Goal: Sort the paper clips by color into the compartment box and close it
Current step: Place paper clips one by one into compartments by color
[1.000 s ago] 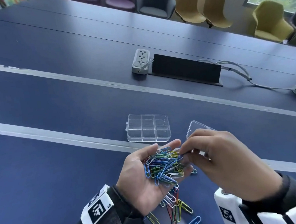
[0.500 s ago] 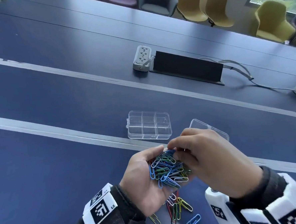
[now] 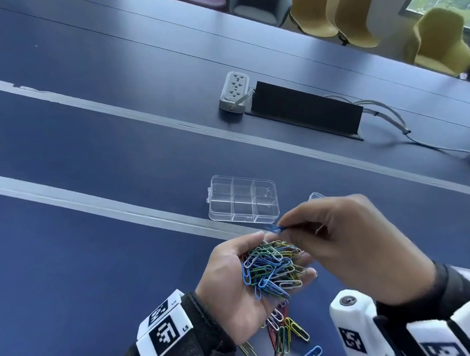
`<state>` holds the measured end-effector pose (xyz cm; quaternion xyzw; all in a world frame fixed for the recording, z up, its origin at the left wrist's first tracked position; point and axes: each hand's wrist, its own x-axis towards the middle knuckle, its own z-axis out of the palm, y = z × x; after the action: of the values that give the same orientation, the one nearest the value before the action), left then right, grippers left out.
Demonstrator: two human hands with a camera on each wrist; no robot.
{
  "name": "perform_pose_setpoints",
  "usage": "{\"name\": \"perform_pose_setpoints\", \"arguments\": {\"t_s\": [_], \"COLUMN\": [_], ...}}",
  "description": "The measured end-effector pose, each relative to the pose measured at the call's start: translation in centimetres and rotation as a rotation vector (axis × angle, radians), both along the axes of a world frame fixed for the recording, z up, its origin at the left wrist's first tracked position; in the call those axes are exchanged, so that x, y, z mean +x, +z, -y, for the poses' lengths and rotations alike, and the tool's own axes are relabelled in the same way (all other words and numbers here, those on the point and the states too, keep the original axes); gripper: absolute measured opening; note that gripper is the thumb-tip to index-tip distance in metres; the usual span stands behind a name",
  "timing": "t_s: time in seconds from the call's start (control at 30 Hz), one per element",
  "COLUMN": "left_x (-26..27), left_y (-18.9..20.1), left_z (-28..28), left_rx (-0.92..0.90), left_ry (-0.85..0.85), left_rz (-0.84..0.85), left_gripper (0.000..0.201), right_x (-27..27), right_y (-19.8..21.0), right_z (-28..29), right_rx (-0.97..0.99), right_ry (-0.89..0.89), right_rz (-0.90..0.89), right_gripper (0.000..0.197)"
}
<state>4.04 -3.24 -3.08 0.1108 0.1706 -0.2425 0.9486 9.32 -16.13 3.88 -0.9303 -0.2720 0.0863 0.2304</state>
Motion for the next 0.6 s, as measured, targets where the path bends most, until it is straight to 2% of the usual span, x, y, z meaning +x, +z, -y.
{"name": "perform_pose_setpoints", "arguments": {"t_s": [0.07, 0.2, 0.3, 0.4, 0.6], "left_x": [0.1, 0.2, 0.4, 0.5, 0.7], "left_y": [-0.1, -0.2, -0.1, -0.1, -0.4], "left_z": [-0.1, -0.2, -0.4, -0.6, -0.7], "left_rx": [0.003, 0.013, 0.016, 0.013, 0.005], "left_ry": [-0.014, -0.003, 0.019, 0.028, 0.04], "left_rz": [0.009, -0.017, -0.027, -0.032, -0.033], "left_gripper": [0.041, 0.043, 0.044, 0.045, 0.045], "right_x": [1.3, 4.2, 5.4, 6.2, 6.3], "right_y": [0.5, 0.8, 0.2, -0.4, -0.1], "right_z": [-0.2, -1.3, -2.6, -3.5, -2.5], "right_rx": [-0.006, -0.246, -0.343, -0.352, -0.233], "right_ry": [-0.047, -0.04, -0.011, 0.01, -0.029], "right_rz": [0.03, 0.119, 0.134, 0.067, -0.01], "right_gripper": [0.007, 0.013, 0.017, 0.014, 0.017]}}
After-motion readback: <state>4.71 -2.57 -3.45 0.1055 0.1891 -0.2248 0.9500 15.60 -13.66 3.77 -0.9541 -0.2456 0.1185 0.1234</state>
